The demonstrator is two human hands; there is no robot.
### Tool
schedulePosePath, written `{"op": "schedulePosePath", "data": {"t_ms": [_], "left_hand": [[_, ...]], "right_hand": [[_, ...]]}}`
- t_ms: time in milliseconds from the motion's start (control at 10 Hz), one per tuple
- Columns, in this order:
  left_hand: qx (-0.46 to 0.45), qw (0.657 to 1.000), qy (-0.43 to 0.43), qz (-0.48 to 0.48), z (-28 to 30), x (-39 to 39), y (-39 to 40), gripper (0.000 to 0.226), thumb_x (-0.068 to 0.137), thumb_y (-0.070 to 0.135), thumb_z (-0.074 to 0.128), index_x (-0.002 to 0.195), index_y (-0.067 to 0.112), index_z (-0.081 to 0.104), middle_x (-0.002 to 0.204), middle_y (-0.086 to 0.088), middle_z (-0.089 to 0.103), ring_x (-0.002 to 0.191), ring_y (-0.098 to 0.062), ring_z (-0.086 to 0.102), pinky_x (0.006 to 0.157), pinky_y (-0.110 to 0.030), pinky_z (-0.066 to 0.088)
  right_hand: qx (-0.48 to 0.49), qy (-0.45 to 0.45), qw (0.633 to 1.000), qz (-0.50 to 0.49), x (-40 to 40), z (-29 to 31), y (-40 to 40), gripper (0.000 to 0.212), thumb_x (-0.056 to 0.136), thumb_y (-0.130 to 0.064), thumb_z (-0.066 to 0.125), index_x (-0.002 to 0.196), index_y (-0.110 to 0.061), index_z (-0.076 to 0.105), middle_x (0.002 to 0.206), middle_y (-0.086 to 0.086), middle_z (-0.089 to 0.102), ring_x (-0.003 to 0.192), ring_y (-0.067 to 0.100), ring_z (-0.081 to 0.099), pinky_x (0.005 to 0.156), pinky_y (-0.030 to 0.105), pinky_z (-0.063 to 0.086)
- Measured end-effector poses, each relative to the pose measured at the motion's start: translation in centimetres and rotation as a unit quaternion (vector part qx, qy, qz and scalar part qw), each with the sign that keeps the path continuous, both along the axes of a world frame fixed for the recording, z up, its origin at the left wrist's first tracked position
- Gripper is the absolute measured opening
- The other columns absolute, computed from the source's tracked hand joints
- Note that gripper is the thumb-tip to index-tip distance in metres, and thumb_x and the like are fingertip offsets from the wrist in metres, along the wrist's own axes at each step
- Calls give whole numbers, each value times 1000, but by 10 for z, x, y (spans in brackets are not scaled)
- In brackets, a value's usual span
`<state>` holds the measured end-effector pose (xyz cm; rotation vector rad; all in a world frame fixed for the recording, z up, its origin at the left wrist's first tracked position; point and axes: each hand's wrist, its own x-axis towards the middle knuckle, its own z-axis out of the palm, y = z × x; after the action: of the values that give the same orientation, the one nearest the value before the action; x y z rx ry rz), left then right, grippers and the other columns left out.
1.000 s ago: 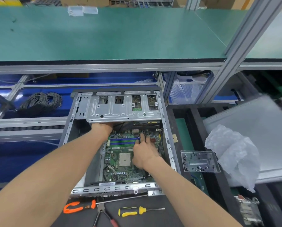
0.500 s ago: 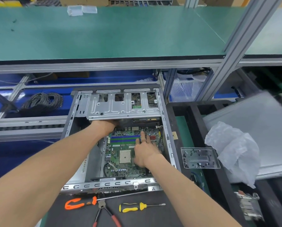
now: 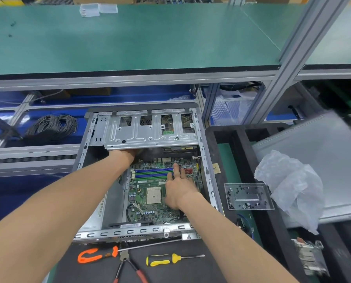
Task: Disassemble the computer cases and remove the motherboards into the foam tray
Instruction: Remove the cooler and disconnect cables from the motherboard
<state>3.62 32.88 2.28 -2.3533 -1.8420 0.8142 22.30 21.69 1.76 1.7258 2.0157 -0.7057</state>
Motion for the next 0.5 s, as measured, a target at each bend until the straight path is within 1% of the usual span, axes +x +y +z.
{"op": "schedulePosePath", "data": {"t_ms": [100,200,300,400,500], "left_hand": [[-13,968,-198,152,25,15,-8,103,83,63,-15,150,3,36,153,-19,39,141,-36,37,69,-22,37],[-90,992,-90,18,26,21,-9,55,107,43,25,151,13,39,149,-14,47,134,-32,47,100,-37,42],[-35,994,-90,-57,20,32,-8,56,100,5,43,153,19,32,143,-7,53,119,-25,59,99,-33,51],[-36,982,-171,67,22,43,-14,56,100,4,46,152,21,35,120,-1,62,100,-23,63,85,-38,57],[-35,973,-228,32,15,55,-19,48,102,5,41,148,17,38,92,2,57,80,-22,63,66,-39,58]], "right_hand": [[-3,-8,1000,4,-2,1,1,84,100,-30,52,157,-3,-4,159,22,-28,151,42,-9,121,54,15],[-7,-13,1000,4,-3,1,2,84,100,-26,52,157,-2,-5,158,22,-29,150,43,-9,121,55,15],[-7,-14,1000,4,-3,1,1,84,100,-26,52,157,-2,-4,158,23,-29,150,44,-9,120,55,16],[-1,-16,1000,3,-3,2,2,85,99,-30,54,157,-2,-1,159,23,-27,151,44,-6,120,55,18],[13,-21,1000,5,-3,4,1,85,97,-30,57,157,-3,4,160,23,-23,151,44,-4,119,56,21]]}}
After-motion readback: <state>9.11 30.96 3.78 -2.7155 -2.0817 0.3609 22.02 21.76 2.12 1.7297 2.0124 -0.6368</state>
